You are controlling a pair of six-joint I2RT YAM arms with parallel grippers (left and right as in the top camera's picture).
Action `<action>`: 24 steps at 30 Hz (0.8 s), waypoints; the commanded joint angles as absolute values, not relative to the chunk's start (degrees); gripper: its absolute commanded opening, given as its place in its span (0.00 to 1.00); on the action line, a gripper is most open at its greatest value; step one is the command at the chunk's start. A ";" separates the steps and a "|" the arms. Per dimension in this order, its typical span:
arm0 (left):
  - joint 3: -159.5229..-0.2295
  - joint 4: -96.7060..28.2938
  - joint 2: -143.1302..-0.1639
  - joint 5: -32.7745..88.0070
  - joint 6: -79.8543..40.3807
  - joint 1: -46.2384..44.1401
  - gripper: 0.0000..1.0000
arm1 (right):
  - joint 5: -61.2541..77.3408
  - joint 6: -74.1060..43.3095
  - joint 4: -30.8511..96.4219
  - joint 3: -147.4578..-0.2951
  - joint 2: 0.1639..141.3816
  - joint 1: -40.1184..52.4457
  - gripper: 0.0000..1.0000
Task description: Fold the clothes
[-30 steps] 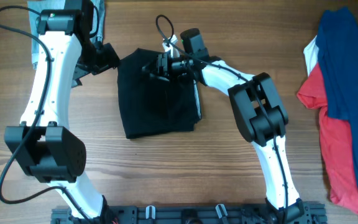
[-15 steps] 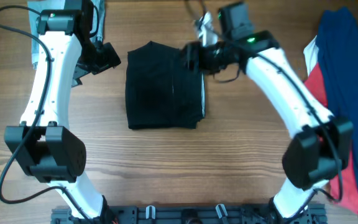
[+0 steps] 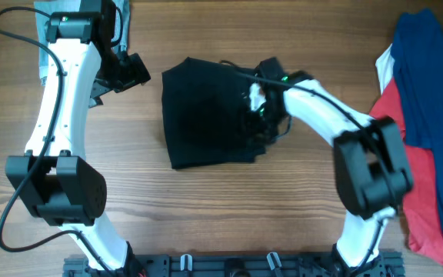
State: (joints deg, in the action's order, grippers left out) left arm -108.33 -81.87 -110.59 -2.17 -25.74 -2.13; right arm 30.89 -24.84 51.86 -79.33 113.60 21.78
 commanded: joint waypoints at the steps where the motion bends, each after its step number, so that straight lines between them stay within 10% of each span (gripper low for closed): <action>1: -106.06 -80.03 -110.61 2.55 -23.03 -2.00 1.00 | 17.82 -22.24 58.33 -90.50 101.01 19.44 1.00; 19: -64.95 -37.12 -112.36 37.26 -15.22 -2.13 0.99 | 17.61 -15.51 63.81 -95.57 87.94 13.41 1.00; 24: -64.86 -32.86 -118.58 38.13 -15.64 -4.80 0.74 | 18.09 -13.52 66.92 -95.57 87.94 2.44 1.00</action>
State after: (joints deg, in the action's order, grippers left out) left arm -66.70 -34.76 -112.62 39.16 -16.43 -2.37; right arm 17.54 -16.12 65.95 -95.72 87.94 5.93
